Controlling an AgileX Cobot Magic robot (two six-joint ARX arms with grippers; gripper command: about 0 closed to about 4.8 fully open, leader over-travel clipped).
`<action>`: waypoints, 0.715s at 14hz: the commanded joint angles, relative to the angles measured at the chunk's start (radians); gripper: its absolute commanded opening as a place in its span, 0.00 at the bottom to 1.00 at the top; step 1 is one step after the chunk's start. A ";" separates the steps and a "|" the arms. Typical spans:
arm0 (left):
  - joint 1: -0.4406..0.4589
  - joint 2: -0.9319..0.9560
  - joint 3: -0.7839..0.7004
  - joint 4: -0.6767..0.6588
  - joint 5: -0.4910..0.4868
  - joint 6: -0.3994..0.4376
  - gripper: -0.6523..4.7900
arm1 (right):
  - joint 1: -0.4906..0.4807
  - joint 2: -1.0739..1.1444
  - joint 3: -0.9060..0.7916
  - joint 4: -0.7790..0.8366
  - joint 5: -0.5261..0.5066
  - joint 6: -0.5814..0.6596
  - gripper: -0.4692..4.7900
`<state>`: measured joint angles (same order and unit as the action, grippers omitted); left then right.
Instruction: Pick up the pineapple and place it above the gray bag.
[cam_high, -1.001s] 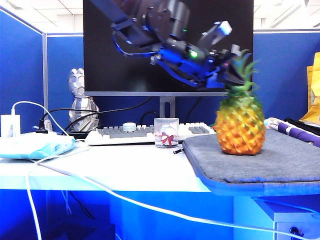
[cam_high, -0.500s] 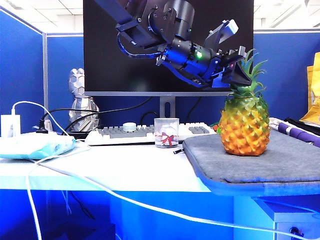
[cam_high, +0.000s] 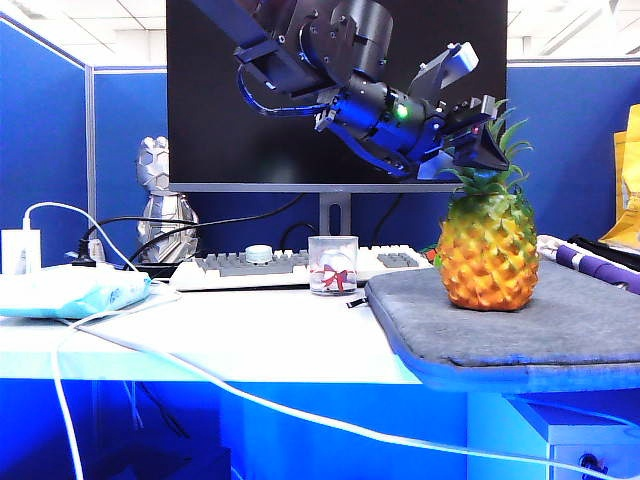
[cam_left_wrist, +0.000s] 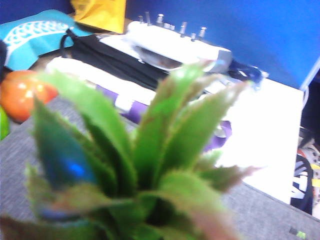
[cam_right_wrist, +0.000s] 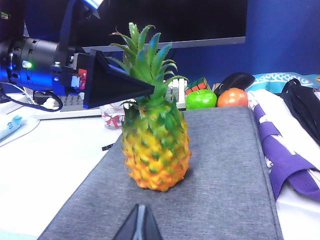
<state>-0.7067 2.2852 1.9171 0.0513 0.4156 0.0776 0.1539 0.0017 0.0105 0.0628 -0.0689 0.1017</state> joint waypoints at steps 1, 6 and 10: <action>0.000 0.003 0.002 -0.011 -0.057 -0.013 1.00 | 0.000 0.000 -0.009 0.017 -0.001 0.004 0.08; 0.000 0.003 0.003 -0.011 -0.053 -0.051 1.00 | 0.000 0.000 -0.009 0.018 0.000 0.004 0.08; -0.017 0.003 0.004 -0.004 -0.014 -0.095 1.00 | 0.000 0.000 -0.009 0.018 0.000 0.004 0.08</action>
<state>-0.7116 2.2852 1.9171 0.0605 0.3920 -0.0063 0.1539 0.0017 0.0105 0.0628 -0.0689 0.1017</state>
